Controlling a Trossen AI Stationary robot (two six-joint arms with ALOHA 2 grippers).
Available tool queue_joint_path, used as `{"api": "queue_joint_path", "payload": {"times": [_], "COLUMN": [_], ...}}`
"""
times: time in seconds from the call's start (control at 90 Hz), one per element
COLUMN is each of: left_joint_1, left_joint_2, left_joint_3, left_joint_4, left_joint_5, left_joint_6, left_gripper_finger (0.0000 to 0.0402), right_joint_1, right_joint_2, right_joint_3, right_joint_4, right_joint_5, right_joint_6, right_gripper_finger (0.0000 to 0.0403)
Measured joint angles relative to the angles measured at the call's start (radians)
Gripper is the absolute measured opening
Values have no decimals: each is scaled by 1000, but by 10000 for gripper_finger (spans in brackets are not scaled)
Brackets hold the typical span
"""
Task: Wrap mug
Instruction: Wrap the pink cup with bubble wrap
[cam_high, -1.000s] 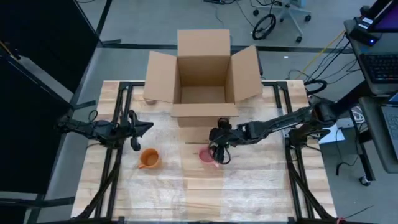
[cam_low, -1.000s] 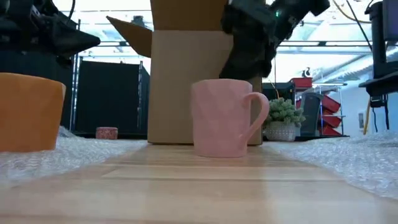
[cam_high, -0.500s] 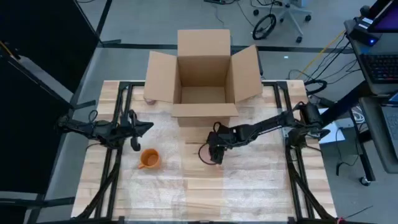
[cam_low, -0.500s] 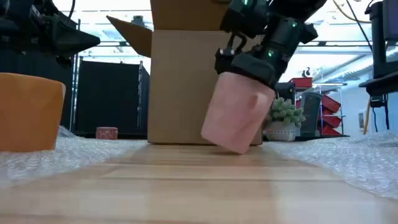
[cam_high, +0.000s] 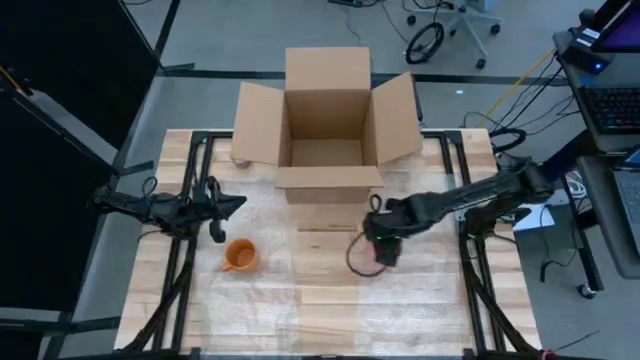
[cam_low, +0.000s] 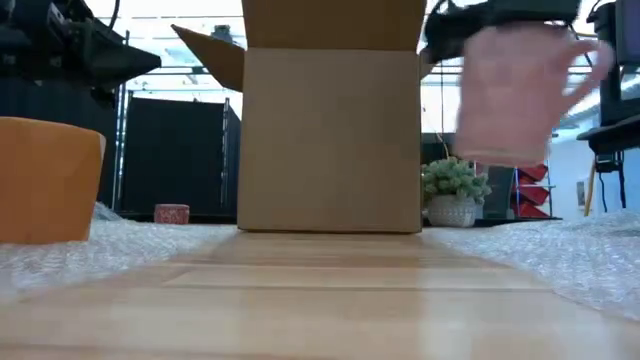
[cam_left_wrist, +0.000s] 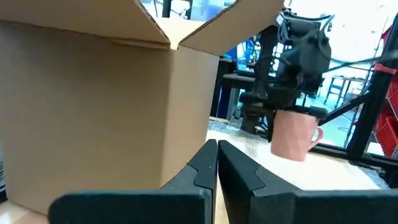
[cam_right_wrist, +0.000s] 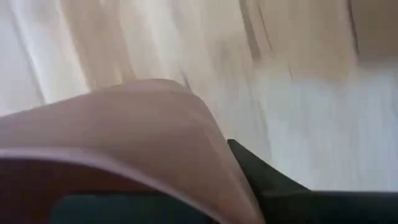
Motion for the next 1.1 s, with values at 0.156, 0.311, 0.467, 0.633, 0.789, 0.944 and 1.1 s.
{"api": "queue_joint_path", "payload": {"times": [0.156,0.311,0.467,0.633,0.789,0.944,1.1], "left_joint_1": [0,0,0,0,0,0,0], "left_joint_2": [45,103,151,177,179,179,179], "left_joint_3": [9,21,29,29,29,29,29], "left_joint_4": [12,12,14,14,22,44,43], "left_joint_5": [2,3,3,3,3,3,3], "left_joint_6": [0,-1,-1,-1,-1,-1,0], "left_gripper_finger": [0,0,0,0,0,0,0], "right_joint_1": [62,78,78,78,78,78,78], "right_joint_2": [-34,-42,-47,-46,-45,-38,-39], "right_joint_3": [-124,-246,-289,-304,-314,-314,-313], "right_joint_4": [-22,42,67,66,63,50,31], "right_joint_5": [-16,-27,-58,-53,-49,11,8], "right_joint_6": [145,215,229,228,227,239,246], "right_gripper_finger": [7,7,7,9,15,18,40]}}
